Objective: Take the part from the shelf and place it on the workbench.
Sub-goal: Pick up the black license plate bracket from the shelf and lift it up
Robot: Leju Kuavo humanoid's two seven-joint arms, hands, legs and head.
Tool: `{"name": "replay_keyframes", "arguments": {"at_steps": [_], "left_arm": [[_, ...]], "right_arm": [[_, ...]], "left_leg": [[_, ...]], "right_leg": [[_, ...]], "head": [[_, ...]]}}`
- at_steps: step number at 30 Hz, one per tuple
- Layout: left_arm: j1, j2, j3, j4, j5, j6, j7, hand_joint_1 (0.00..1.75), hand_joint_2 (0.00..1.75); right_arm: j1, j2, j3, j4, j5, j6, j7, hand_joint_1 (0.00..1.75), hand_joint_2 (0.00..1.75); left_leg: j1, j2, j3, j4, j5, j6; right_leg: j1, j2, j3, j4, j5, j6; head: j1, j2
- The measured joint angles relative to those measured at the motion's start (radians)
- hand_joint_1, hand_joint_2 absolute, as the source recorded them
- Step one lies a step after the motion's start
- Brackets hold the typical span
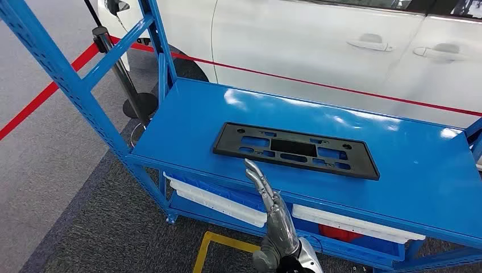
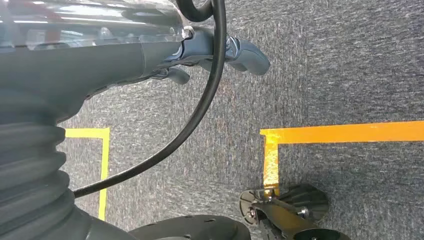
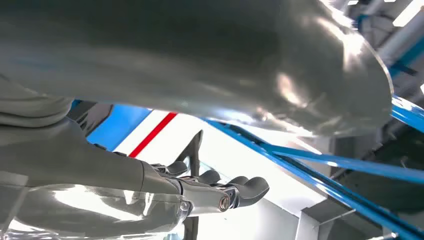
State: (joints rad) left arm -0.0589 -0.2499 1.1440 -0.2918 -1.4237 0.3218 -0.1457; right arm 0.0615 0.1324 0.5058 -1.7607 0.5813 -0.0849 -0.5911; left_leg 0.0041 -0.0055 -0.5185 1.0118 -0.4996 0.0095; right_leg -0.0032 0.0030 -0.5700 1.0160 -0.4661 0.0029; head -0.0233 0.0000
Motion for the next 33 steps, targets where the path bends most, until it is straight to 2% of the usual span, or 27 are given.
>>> {"name": "replay_keyframes", "arguments": {"at_steps": [9,22,27,33], "left_arm": [[-0.002,0.002,0.001,0.000,-0.020,-0.008,-0.014,0.00,1.75],[-0.007,0.004,0.000,0.000,-0.058,-0.019,-0.034,0.00,1.75],[-0.013,0.004,0.000,0.001,-0.079,-0.022,-0.046,0.00,1.75],[-0.016,0.003,-0.001,0.008,-0.100,-0.034,-0.059,0.00,1.75]], "right_arm": [[-0.043,-0.020,0.041,0.021,0.231,-0.103,0.154,0.00,0.00],[-0.168,-0.075,0.178,0.117,0.499,-0.174,0.512,0.00,0.00],[-0.187,-0.070,0.137,0.177,0.608,-0.204,0.599,0.00,0.00],[-0.229,-0.030,-0.017,0.260,0.643,-0.210,0.609,0.00,0.00]], "left_leg": [[0.000,0.000,0.000,0.000,0.000,0.000],[0.000,0.000,0.001,0.000,0.000,0.000],[0.000,0.000,0.000,0.000,0.000,0.000],[0.000,0.000,0.001,0.001,0.001,0.000]], "right_leg": [[0.000,0.000,0.000,0.000,0.000,0.000],[0.000,0.000,0.000,0.000,0.000,0.000],[0.000,0.000,-0.001,0.000,0.000,0.000],[0.000,0.000,0.000,0.000,0.000,0.000]], "head": [[0.000,0.000],[0.000,0.000],[0.000,0.000],[0.000,0.000]]}}
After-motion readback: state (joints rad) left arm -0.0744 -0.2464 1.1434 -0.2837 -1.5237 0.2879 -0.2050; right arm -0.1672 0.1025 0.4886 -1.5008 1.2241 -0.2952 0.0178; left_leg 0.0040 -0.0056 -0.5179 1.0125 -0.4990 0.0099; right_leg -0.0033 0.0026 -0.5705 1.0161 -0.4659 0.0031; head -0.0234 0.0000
